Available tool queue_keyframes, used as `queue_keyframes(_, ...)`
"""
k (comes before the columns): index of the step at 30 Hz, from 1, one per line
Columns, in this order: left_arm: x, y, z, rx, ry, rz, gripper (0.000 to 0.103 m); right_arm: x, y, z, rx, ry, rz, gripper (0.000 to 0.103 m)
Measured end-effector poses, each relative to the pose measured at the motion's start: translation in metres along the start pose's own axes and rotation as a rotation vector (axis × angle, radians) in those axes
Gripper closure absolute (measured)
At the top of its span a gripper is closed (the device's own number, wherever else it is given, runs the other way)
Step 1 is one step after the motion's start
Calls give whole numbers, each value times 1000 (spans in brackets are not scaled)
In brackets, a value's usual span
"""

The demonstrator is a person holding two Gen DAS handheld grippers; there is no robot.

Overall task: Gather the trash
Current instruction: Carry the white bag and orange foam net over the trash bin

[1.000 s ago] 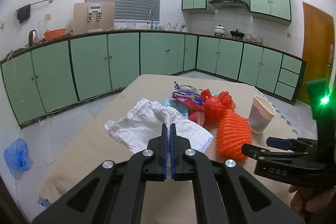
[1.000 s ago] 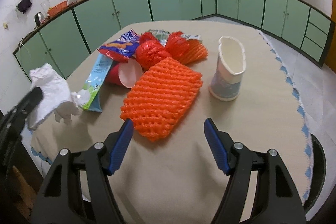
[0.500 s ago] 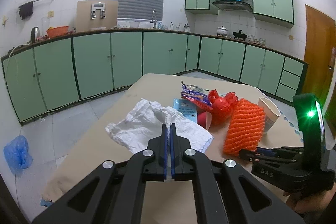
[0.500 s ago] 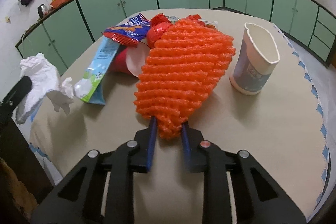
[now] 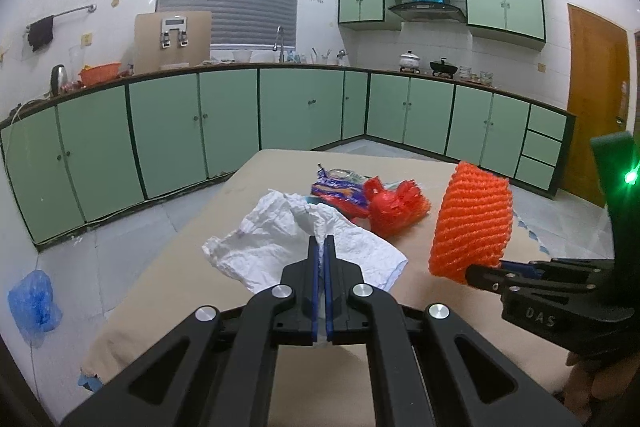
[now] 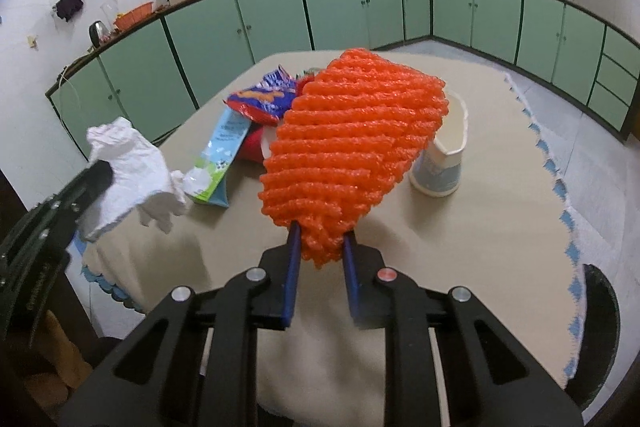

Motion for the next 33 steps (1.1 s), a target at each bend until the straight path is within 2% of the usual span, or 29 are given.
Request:
queue_keyframes(8, -10, -8, -22, 19, 37, -14, 101, -33, -10, -21, 7, 24, -46, 84)
queue_keyframes(20, -18, -17, -69, 53, 120, -21, 101, -64, -6, -59, 35, 88, -68, 84)
queue_keyframes(28, -19, -25, -108, 78, 191, -27, 101, -87, -2, -94, 60, 150, -85, 84)
queue_keyframes(33, -21, -28, -144, 101, 254, -34, 101, -104, 2, -124, 86, 199, -99, 84)
Point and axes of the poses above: each gripper's, at about its wrist camera, not at the fingertips, and x roughly the way its jaws point, z to its left, y to its underside, the point moved 4 cm from there along x, roughly the way its jaws point, and after that the axes turned 10 degrees about -z, right-handed, at the moved point
